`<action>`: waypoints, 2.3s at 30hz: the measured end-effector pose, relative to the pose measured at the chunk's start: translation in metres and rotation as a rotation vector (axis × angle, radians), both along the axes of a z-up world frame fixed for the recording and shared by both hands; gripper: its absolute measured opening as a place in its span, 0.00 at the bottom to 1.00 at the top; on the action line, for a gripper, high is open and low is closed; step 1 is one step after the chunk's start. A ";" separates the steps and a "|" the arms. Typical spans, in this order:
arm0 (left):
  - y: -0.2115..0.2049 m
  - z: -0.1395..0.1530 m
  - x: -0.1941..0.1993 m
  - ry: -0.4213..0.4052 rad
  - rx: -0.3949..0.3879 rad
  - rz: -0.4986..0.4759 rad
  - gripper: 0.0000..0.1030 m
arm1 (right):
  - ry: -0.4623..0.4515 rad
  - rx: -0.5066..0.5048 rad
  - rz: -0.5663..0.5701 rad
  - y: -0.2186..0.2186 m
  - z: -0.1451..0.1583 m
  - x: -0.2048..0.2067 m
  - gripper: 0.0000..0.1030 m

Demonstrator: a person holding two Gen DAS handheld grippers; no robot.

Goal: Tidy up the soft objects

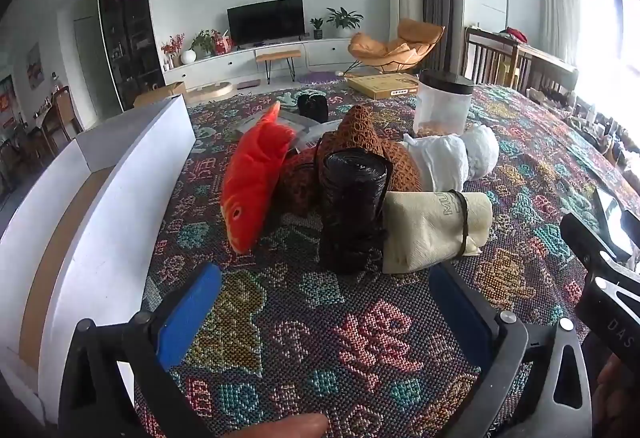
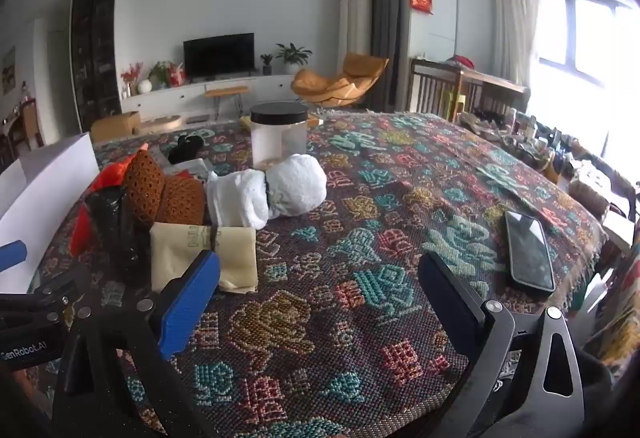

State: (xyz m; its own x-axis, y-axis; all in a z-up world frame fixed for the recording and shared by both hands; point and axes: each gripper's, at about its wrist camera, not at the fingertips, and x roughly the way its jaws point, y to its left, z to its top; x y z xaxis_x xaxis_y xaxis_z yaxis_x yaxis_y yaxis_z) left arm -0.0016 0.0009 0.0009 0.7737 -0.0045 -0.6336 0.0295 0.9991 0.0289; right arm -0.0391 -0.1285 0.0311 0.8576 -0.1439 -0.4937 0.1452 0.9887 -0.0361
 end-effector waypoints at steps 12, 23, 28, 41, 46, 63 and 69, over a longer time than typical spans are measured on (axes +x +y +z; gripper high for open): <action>-0.008 0.007 -0.003 0.017 0.054 0.011 1.00 | 0.028 -0.034 0.027 0.012 -0.003 0.004 0.97; -0.016 0.006 -0.008 0.007 0.098 0.006 1.00 | 0.037 -0.026 0.036 0.010 -0.004 0.006 0.97; -0.018 0.006 -0.009 0.003 0.115 0.003 1.00 | 0.039 -0.026 0.038 0.010 -0.004 0.005 0.97; -0.021 0.001 -0.007 0.014 0.130 -0.001 1.00 | 0.043 -0.026 0.040 0.011 -0.006 0.005 0.97; -0.019 -0.003 -0.007 0.021 0.128 0.000 1.00 | 0.046 -0.028 0.041 0.011 -0.007 0.005 0.97; -0.019 -0.027 -0.005 0.084 0.129 -0.006 1.00 | 0.057 -0.003 0.041 0.010 -0.009 0.005 0.97; -0.013 -0.046 0.002 0.149 0.117 0.009 1.00 | 0.059 0.015 0.039 0.004 -0.008 0.007 0.97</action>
State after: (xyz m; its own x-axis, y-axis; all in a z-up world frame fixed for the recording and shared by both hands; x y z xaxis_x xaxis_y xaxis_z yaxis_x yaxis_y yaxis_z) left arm 0.0008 -0.0119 -0.0450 0.6706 0.0822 -0.7373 0.0330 0.9895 0.1404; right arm -0.0322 -0.1243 0.0235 0.8316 -0.1036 -0.5457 0.1048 0.9941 -0.0291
